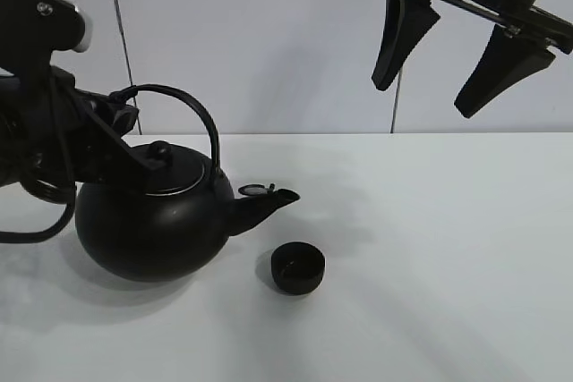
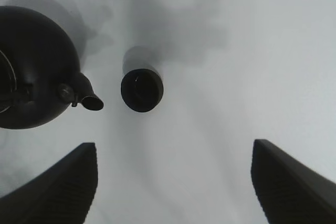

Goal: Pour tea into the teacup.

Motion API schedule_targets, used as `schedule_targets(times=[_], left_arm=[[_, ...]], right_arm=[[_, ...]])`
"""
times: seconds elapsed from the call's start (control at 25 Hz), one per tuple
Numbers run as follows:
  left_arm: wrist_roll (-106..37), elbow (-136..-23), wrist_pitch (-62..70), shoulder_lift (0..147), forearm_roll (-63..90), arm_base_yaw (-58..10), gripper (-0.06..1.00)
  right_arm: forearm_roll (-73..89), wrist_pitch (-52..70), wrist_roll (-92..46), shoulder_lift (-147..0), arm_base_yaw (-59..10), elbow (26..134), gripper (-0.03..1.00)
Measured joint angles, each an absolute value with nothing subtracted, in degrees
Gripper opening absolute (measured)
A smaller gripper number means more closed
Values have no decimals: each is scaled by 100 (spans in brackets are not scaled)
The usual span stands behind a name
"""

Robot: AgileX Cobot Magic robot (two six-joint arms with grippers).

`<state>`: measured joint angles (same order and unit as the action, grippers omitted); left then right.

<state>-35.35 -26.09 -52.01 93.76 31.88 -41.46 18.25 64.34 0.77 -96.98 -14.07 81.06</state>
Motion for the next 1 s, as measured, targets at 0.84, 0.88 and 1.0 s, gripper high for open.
schedule_targets(times=[0.84,0.88,1.0], left_arm=[[-2782,-2609,-5219,9376,3710,-4140,11],[-2782,-2609,-5219,9376,3554,-4140,11],[-2777,-2609,-5219,9376,3071,-4140,11]], right_arm=[[1825,6304,77,-9698,-1407,8106,56],[1825,6304,77,-9698,-1407,8106,56],[1825,6304,77,-9698,-1407,8106,56]])
